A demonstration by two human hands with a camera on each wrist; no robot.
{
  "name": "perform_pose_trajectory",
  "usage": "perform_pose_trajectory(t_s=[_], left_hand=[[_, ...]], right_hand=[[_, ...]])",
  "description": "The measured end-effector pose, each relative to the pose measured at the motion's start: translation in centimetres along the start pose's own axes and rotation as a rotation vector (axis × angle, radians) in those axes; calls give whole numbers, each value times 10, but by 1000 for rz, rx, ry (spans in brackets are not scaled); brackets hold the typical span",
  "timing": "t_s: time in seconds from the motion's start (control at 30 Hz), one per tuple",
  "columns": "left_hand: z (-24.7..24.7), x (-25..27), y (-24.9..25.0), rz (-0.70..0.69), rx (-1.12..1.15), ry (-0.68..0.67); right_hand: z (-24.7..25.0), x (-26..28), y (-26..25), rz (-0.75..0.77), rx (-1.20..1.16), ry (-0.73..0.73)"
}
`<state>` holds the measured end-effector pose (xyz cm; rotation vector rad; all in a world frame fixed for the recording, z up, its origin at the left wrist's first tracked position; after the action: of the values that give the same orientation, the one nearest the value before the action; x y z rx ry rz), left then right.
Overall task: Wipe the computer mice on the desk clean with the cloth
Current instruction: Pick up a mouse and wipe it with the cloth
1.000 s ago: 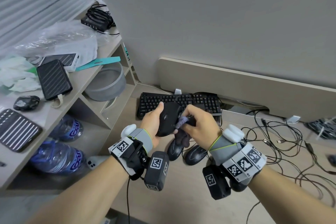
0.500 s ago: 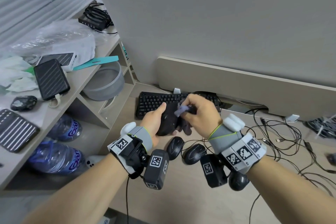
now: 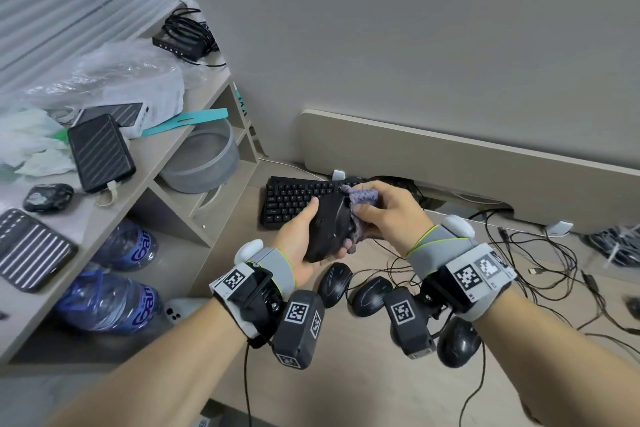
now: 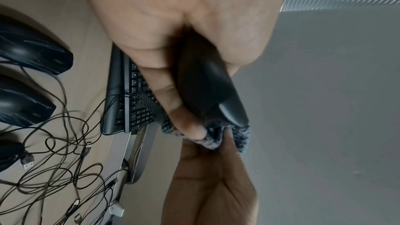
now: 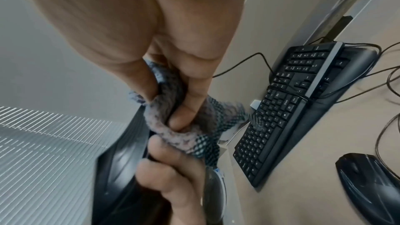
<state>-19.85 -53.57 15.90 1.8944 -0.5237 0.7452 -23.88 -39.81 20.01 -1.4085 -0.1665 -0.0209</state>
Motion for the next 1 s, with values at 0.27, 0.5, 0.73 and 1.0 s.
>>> perform_pose_trajectory(t_s=[0.27, 0.5, 0.73, 1.0], left_hand=[[9, -9, 6, -62, -52, 103], [16, -14, 22, -178, -207, 139], [14, -16, 23, -254, -267, 161], [0, -15, 16, -245, -217, -48]], right_hand=[[-11, 11, -1, -56, -96, -120], [-19, 18, -6, -106, -117, -166], [-18, 12, 1, -185, -167, -119], [-7, 6, 13, -196, -132, 13]])
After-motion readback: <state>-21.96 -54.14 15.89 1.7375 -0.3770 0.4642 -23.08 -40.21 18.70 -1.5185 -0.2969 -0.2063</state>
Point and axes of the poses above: each hand's wrist, its own x-axis away from the middle knuckle, its own z-axis out of the back of the hand, y = z × x, the point moved 7 cm from there along -x, towards the middle knuckle, and after that the axes turned 5 degrees about y, right-handed, at the moved point
